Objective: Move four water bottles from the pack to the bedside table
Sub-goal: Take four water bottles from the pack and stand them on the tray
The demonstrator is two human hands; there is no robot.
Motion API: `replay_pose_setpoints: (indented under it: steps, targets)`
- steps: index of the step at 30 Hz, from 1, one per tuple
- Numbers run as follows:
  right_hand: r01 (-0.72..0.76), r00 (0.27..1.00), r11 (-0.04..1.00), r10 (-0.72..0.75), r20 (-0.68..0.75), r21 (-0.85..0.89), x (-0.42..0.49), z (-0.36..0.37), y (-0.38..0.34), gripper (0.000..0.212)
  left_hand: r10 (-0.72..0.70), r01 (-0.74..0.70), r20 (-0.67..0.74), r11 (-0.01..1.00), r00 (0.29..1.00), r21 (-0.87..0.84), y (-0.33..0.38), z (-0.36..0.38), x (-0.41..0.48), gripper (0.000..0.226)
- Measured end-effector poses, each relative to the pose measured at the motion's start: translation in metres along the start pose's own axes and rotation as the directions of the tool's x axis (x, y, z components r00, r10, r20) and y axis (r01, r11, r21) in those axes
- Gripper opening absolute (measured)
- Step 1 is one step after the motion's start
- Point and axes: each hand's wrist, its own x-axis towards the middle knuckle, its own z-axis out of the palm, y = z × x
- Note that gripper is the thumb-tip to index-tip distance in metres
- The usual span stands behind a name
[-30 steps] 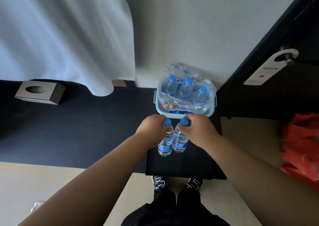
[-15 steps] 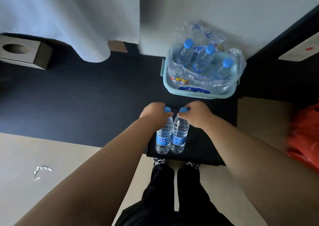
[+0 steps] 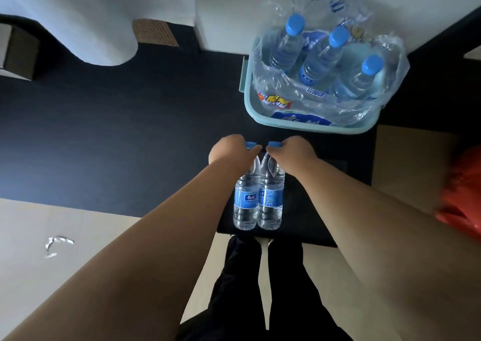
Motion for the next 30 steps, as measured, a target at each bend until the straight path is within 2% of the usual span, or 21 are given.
replay_pose_setpoints:
  steps: [3,6,15,21,26,30]
  targets:
    - [-0.009,1.0,1.0,0.009,-0.003,-0.023,0.004,0.001,0.006,0.05,-0.027,0.026,0.03,1.0,0.999,0.003,-0.005,0.004,0.002,0.039]
    - [0.012,0.999,0.994,-0.007,0.045,-0.111,-0.002,-0.002,0.008,0.049,0.01,-0.012,0.1,1.0,0.995,0.024,-0.008,0.003,-0.004,0.035]
    - [0.078,0.996,0.976,-0.068,0.059,-0.204,-0.041,-0.042,0.008,0.046,0.032,-0.033,0.047,0.999,0.998,0.014,0.007,-0.037,-0.039,0.027]
    - [0.16,0.984,0.978,-0.169,-0.057,-0.138,-0.064,-0.105,-0.008,0.031,0.134,-0.135,-0.074,0.991,0.988,-0.004,0.046,-0.093,-0.048,0.024]
    - [0.198,0.973,0.977,-0.206,-0.107,-0.076,-0.07,-0.158,-0.022,0.034,0.169,-0.173,-0.098,0.985,0.981,-0.027,0.083,-0.142,-0.045,0.031]
    - [0.22,0.952,0.97,-0.237,-0.193,-0.106,-0.066,-0.188,-0.033,0.039,0.233,-0.227,-0.175,0.972,0.957,0.052,0.107,-0.165,-0.035,0.035]
